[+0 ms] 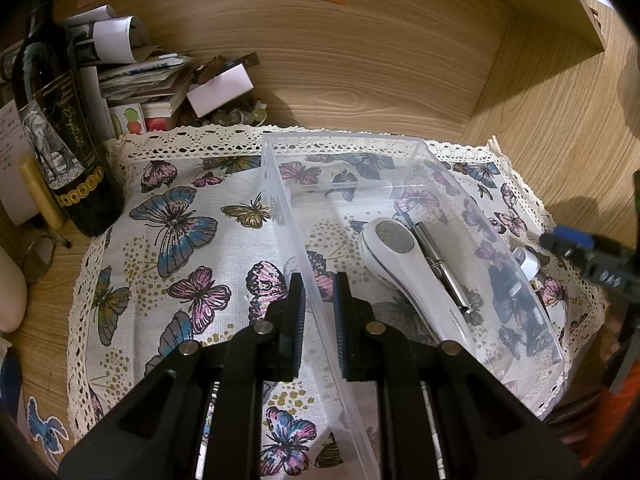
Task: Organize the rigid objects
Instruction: 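Grasp the white cube charger with the right gripper and lift it, then place the white cube charger into the box and open the right gripper, then grasp the black-and-gold bottle with the right gripper and lift it, then lower the black-and-gold bottle into the clear box and open the right gripper, then grasp the black round cap on the cloth with the right gripper, then carry the black cap over the box and release it inside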
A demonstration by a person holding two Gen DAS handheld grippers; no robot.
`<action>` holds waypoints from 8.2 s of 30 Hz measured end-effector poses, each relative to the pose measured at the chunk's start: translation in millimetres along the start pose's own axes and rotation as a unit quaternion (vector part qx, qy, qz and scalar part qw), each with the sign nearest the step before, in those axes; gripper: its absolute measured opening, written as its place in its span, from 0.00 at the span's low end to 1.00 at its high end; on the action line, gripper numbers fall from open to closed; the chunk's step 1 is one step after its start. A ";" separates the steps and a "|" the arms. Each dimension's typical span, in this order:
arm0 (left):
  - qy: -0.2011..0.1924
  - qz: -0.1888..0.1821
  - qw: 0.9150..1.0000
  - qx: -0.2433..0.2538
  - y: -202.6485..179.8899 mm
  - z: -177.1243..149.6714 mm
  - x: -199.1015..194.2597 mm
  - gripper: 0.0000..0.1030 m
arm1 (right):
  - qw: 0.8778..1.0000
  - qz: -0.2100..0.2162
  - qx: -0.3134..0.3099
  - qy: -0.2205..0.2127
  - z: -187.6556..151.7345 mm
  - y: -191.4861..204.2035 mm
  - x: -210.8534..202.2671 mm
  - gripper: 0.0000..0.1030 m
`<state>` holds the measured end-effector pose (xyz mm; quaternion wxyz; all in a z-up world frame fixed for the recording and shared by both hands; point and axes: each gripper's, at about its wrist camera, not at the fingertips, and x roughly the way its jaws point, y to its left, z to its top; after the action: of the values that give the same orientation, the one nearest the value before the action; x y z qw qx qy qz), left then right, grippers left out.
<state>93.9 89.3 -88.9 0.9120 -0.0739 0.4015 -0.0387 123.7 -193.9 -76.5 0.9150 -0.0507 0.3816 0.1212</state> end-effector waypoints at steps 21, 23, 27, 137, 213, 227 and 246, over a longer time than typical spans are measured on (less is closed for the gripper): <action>0.000 0.002 1.000 0.001 0.6 -0.3 -1.0 0.13 | 1.000 0.014 0.016 0.011 -4.6 -8.8 25.6 0.42; 0.000 0.002 1.000 0.001 0.5 -0.3 -0.9 0.13 | 1.000 0.019 0.011 -0.004 1.2 -3.2 16.1 0.42; 0.000 0.002 1.000 0.001 0.4 -0.3 -0.9 0.13 | 0.999 0.036 -0.003 -0.034 13.6 11.3 -1.7 0.42; -0.002 -0.007 1.000 0.000 -0.1 -1.5 -0.6 0.13 | 0.992 0.077 -0.048 -0.086 14.9 66.3 -26.2 0.20; -0.003 -0.008 1.000 0.004 1.4 -1.8 -1.5 0.14 | 1.000 0.008 0.019 0.021 -66.2 18.9 -13.2 0.29; -0.002 -0.005 1.000 0.006 1.2 -3.3 -1.8 0.13 | 0.993 0.088 -0.049 -0.067 8.3 64.3 -27.3 0.29; -0.002 -0.006 1.000 0.006 1.2 -4.0 -2.4 0.13 | 0.979 0.139 -0.148 -0.032 20.4 136.3 4.5 0.29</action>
<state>89.3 90.4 -90.0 0.9130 -0.0713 0.3990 -0.0467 105.3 -57.7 -65.4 0.8833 -0.1280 0.3329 0.3042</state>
